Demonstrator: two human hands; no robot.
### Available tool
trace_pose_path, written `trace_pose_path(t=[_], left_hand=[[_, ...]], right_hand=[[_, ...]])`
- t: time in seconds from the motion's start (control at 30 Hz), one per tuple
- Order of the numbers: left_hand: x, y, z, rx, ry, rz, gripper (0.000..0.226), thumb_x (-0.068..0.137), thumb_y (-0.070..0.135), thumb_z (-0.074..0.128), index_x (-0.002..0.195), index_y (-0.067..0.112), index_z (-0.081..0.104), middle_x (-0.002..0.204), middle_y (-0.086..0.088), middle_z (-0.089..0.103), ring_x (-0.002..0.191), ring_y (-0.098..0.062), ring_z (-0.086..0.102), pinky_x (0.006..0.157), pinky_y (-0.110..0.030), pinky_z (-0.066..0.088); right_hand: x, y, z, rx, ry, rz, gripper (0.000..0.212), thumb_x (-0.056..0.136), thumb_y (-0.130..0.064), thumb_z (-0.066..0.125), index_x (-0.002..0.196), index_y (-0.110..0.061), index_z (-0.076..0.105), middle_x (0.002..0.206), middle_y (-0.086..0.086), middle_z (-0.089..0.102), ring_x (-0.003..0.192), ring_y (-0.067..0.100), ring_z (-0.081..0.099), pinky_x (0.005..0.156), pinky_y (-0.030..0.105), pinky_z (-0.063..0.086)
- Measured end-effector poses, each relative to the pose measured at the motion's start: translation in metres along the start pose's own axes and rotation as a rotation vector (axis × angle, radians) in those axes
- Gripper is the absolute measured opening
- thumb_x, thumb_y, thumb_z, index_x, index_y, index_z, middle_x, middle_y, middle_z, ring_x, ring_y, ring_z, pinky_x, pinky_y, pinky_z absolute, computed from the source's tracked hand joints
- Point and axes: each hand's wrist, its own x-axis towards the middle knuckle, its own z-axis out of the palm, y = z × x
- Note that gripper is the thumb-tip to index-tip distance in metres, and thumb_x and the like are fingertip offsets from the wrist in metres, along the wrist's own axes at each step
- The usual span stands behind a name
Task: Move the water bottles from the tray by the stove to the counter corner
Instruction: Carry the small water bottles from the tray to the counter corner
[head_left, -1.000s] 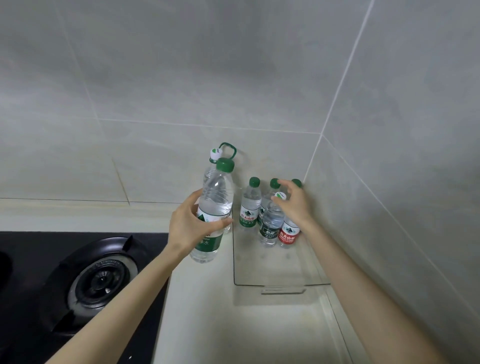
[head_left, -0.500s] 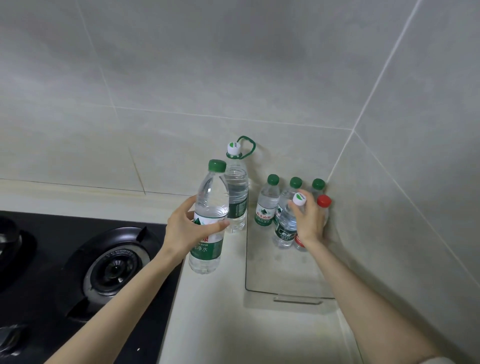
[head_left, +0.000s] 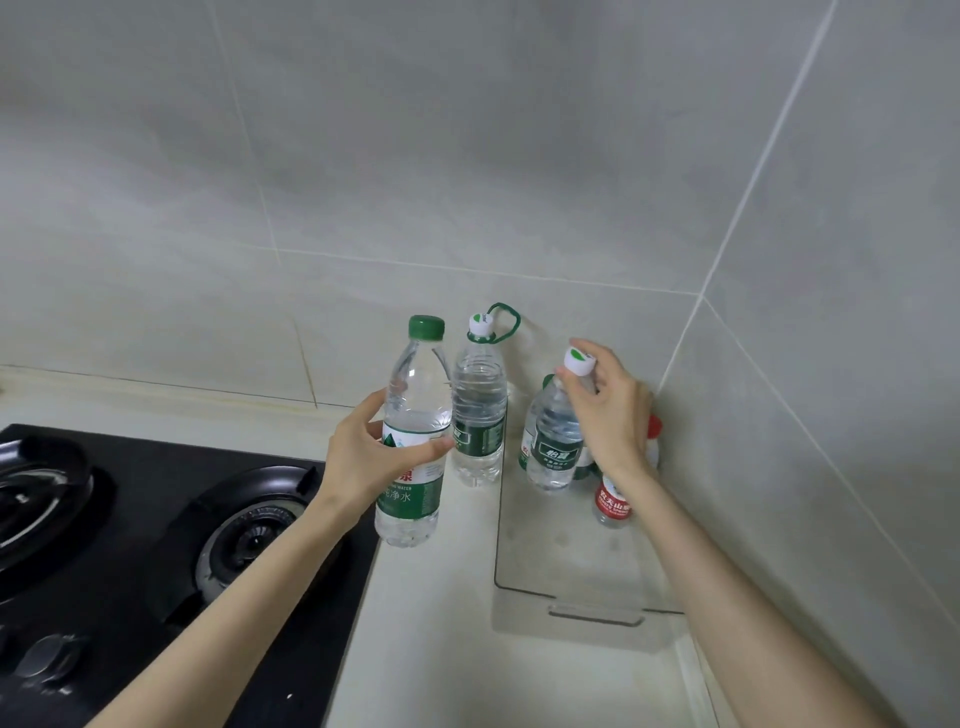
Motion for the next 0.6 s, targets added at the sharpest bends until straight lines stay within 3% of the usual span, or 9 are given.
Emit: trace_pose_path(t=[0.1, 0.23, 0.33, 0.47, 0.6], left_hand=[[-0.012, 0.011, -0.013, 0.005, 0.051, 0.025, 0.068, 0.057, 0.025, 0.091, 0.118, 0.030, 0.060, 0.090, 0.006, 0.075, 0.082, -0.009, 0.072, 0.079, -0.037, 0.059], [-0.033, 0.023, -0.039, 0.018, 0.125, 0.066, 0.069, 0.058, 0.028, 0.091, 0.120, 0.032, 0.059, 0.096, 0.006, 0.074, 0.088, -0.009, 0.071, 0.079, -0.033, 0.058], [-0.055, 0.033, -0.060, 0.012, 0.189, 0.086, 0.067, 0.060, 0.026, 0.090, 0.119, 0.033, 0.059, 0.095, 0.008, 0.074, 0.083, -0.002, 0.070, 0.071, -0.021, 0.055], [-0.091, 0.039, -0.091, 0.005, 0.279, 0.096, 0.061, 0.059, 0.022, 0.090, 0.113, 0.031, 0.062, 0.091, 0.009, 0.075, 0.083, -0.004, 0.071, 0.074, -0.025, 0.056], [-0.134, 0.039, -0.126, 0.033, 0.409, 0.108, 0.055, 0.060, 0.018, 0.089, 0.108, 0.029, 0.064, 0.088, 0.014, 0.075, 0.080, -0.001, 0.070, 0.066, -0.016, 0.054]], right_hand=[[0.001, -0.042, -0.007, 0.128, -0.026, -0.054, 0.032, 0.080, -0.028, 0.076, 0.111, -0.034, 0.067, 0.093, -0.012, 0.073, 0.084, 0.007, 0.070, 0.079, 0.032, 0.056], [-0.006, -0.091, -0.009, 0.274, -0.104, -0.129, 0.032, 0.079, -0.026, 0.077, 0.108, -0.036, 0.067, 0.090, -0.006, 0.074, 0.081, 0.018, 0.070, 0.080, 0.042, 0.057], [-0.017, -0.122, -0.005, 0.371, -0.186, -0.166, 0.034, 0.079, -0.022, 0.077, 0.107, -0.037, 0.067, 0.092, -0.009, 0.074, 0.084, 0.009, 0.071, 0.081, 0.038, 0.058], [-0.040, -0.154, 0.008, 0.460, -0.308, -0.200, 0.035, 0.079, -0.021, 0.077, 0.110, -0.033, 0.068, 0.092, -0.008, 0.074, 0.085, 0.010, 0.071, 0.081, 0.030, 0.058], [-0.070, -0.187, 0.025, 0.510, -0.457, -0.256, 0.035, 0.078, -0.021, 0.078, 0.112, -0.029, 0.069, 0.092, -0.007, 0.075, 0.083, 0.005, 0.070, 0.081, 0.028, 0.058]])
